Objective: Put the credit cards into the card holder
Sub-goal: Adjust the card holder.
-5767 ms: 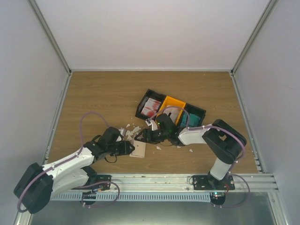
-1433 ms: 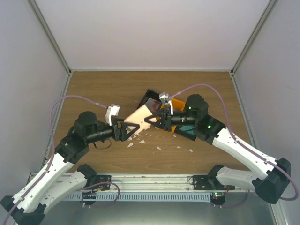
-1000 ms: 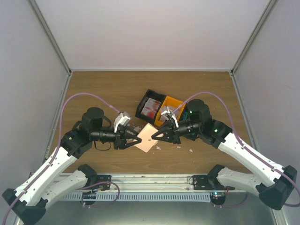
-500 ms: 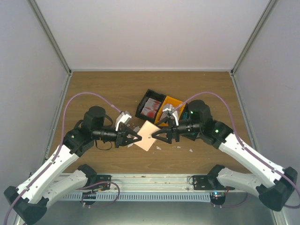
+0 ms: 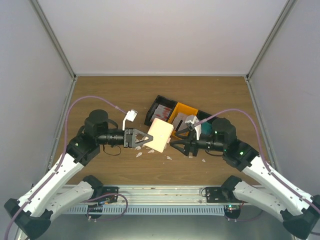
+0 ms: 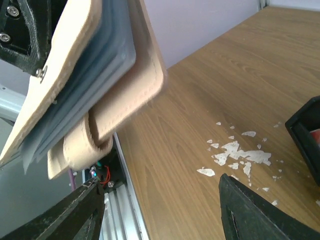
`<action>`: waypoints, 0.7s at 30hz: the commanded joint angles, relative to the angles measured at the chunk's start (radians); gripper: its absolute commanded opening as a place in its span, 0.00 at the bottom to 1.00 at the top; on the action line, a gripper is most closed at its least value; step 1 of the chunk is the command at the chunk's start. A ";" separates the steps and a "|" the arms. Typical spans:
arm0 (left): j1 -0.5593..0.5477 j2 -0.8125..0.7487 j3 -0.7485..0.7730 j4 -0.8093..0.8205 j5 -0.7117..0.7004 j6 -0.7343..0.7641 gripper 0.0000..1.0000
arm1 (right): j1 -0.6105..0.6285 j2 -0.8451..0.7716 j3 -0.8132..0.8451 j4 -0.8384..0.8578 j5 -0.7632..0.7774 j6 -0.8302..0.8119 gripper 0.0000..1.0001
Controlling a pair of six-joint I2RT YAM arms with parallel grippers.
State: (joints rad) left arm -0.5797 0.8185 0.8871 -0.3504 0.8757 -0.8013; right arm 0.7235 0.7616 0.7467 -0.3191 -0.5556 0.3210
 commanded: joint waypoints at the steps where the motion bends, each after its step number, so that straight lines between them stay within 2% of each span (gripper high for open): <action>1: 0.007 0.018 0.028 0.090 0.024 -0.072 0.00 | 0.001 0.052 0.056 0.078 -0.035 -0.044 0.63; 17: 0.027 0.019 0.014 0.055 -0.048 -0.059 0.00 | 0.002 0.028 0.005 0.160 -0.133 -0.058 0.64; 21: 0.032 0.015 0.010 0.067 -0.034 -0.067 0.00 | 0.002 0.039 0.011 0.159 -0.076 -0.039 0.65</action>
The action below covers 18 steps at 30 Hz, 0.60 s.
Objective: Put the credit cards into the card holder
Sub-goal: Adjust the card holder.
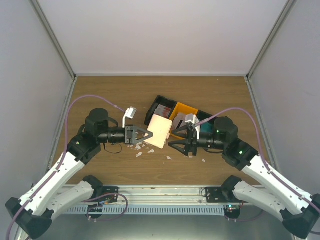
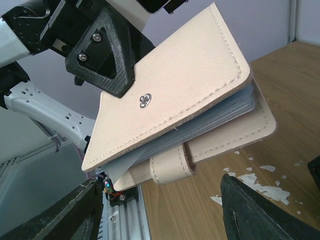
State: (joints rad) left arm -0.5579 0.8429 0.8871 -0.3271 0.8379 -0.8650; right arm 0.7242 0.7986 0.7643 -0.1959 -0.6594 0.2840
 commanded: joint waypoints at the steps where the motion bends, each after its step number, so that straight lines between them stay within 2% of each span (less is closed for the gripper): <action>1: 0.010 -0.011 0.010 0.045 0.007 -0.005 0.00 | 0.001 0.014 -0.001 0.028 0.047 -0.001 0.64; 8: 0.009 -0.018 -0.010 0.074 0.035 -0.026 0.00 | 0.001 0.092 0.036 0.045 0.035 -0.020 0.56; 18: 0.010 -0.025 -0.026 0.079 0.045 -0.030 0.00 | 0.002 0.160 0.069 0.108 0.059 0.020 0.58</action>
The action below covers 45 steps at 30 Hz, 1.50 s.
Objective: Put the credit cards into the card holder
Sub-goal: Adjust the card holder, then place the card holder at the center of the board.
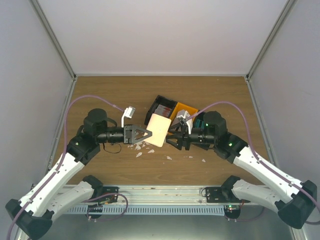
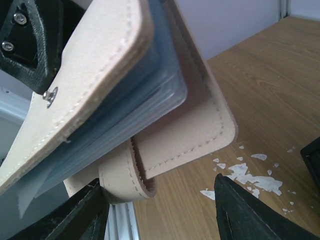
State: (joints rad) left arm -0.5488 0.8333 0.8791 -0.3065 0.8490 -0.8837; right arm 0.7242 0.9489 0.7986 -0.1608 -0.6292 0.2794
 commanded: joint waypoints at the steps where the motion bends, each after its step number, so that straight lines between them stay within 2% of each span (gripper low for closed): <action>1: 0.001 -0.016 -0.020 0.061 0.036 -0.013 0.00 | 0.002 0.013 0.039 0.073 0.051 0.034 0.58; 5: 0.001 -0.020 -0.022 0.059 0.037 -0.013 0.00 | 0.003 0.014 0.038 0.076 0.228 0.117 0.58; 8: 0.001 -0.026 -0.031 0.055 0.028 -0.018 0.00 | 0.002 0.000 0.012 0.082 0.478 0.229 0.58; 11: 0.002 -0.045 -0.038 0.050 0.004 -0.022 0.00 | 0.002 0.011 0.033 -0.024 0.663 0.304 0.54; 13: 0.002 -0.054 -0.037 0.032 -0.019 -0.015 0.00 | 0.002 0.019 0.049 -0.101 0.707 0.315 0.53; 15: 0.004 -0.059 -0.044 0.021 -0.038 -0.008 0.00 | 0.003 0.015 0.052 -0.151 0.688 0.314 0.52; 19: 0.003 -0.063 -0.096 0.019 -0.094 0.009 0.00 | 0.003 -0.006 0.033 -0.191 0.552 0.315 0.53; 23: 0.003 -0.081 -0.210 0.028 -0.235 0.027 0.00 | 0.002 -0.050 -0.014 -0.223 0.539 0.408 0.53; 30: 0.000 -0.087 -0.475 0.295 -0.330 -0.047 0.00 | 0.003 -0.082 -0.122 -0.217 0.492 0.561 0.51; 36: -0.011 0.049 -0.595 0.543 -0.335 -0.061 0.00 | 0.009 0.042 -0.153 -0.171 0.422 0.536 0.51; 40: -0.038 0.155 -0.658 0.714 -0.359 -0.095 0.00 | 0.036 0.168 -0.123 -0.155 0.428 0.514 0.51; 45: -0.090 0.269 -0.674 0.776 -0.435 -0.092 0.04 | 0.070 0.305 -0.080 -0.159 0.456 0.503 0.51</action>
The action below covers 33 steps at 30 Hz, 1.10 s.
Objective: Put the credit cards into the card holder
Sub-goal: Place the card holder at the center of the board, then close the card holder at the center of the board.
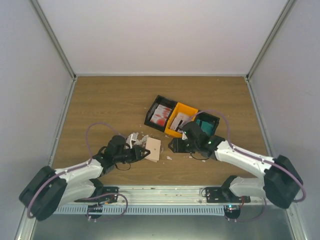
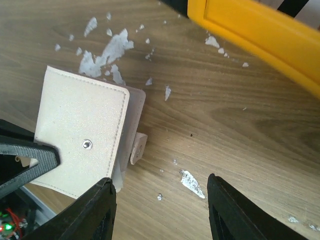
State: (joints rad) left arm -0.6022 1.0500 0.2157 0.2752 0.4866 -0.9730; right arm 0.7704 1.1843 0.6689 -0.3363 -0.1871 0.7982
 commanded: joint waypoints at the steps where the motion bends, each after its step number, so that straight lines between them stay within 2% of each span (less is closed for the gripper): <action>1: -0.045 0.067 -0.014 0.194 -0.084 0.002 0.07 | 0.029 0.091 0.062 0.015 0.015 -0.020 0.51; 5: -0.068 0.116 0.004 0.081 -0.141 0.029 0.25 | 0.054 0.174 0.120 -0.014 0.023 -0.030 0.50; 10: -0.090 0.138 0.014 -0.056 -0.211 0.044 0.37 | 0.096 0.279 0.207 -0.075 0.068 -0.023 0.50; 13: -0.099 0.142 0.017 -0.101 -0.240 0.064 0.37 | 0.119 0.333 0.256 -0.096 0.065 -0.032 0.49; 22: -0.103 0.158 0.028 -0.126 -0.258 0.095 0.29 | 0.178 0.488 0.412 -0.180 0.078 -0.088 0.47; 33: -0.107 0.168 0.005 -0.091 -0.244 0.034 0.25 | 0.268 0.652 0.575 -0.371 0.261 -0.094 0.48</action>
State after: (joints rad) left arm -0.7010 1.2148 0.2409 0.1890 0.2710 -0.9142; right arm 1.0080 1.7939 1.2018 -0.6044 -0.0277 0.7071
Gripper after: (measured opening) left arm 0.249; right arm 0.477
